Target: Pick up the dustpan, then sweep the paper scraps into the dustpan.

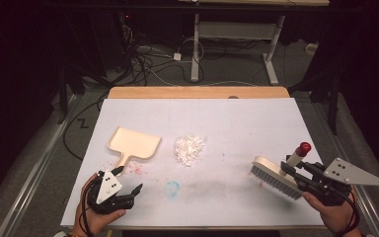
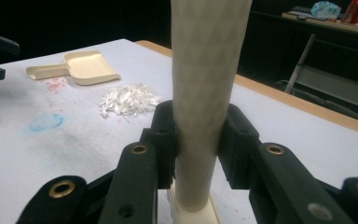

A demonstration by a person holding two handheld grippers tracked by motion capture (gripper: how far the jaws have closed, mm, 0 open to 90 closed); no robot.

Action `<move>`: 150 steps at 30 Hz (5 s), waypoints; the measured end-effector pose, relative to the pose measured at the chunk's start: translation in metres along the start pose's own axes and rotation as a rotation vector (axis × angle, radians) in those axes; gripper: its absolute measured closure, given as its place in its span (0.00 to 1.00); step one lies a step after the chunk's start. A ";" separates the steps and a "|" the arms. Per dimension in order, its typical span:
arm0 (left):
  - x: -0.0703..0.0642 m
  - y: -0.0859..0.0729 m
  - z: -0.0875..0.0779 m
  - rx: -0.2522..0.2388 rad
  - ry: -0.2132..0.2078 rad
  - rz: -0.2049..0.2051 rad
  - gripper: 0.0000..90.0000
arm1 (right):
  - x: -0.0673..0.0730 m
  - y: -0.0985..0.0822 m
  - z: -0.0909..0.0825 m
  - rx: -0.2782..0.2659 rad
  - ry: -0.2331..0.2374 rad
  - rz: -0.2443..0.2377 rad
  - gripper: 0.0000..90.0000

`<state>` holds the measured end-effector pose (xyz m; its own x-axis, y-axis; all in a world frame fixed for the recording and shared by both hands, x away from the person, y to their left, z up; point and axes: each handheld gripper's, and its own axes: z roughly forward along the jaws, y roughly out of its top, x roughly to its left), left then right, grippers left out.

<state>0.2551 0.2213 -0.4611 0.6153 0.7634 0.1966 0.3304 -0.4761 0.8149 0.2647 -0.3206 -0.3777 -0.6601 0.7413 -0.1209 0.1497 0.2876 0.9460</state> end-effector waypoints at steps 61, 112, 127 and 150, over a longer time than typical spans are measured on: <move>0.078 0.037 0.064 0.448 0.030 -0.280 0.71 | -0.001 -0.005 0.016 0.043 0.046 0.018 0.79; 0.003 0.025 0.030 0.487 -0.209 -0.114 0.71 | -0.007 -0.003 0.022 0.039 0.011 0.016 0.79; 0.001 0.021 0.035 0.506 -0.208 -0.114 0.71 | -0.010 0.005 0.036 0.035 0.011 0.012 0.79; 0.003 0.019 0.039 0.512 -0.206 -0.136 0.71 | -0.035 0.070 0.152 -0.019 -0.052 -0.040 0.79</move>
<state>0.2914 0.1978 -0.4663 0.6528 0.7563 -0.0437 0.6898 -0.5696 0.4470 0.4101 -0.2344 -0.3527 -0.6260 0.7602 -0.1741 0.1097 0.3069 0.9454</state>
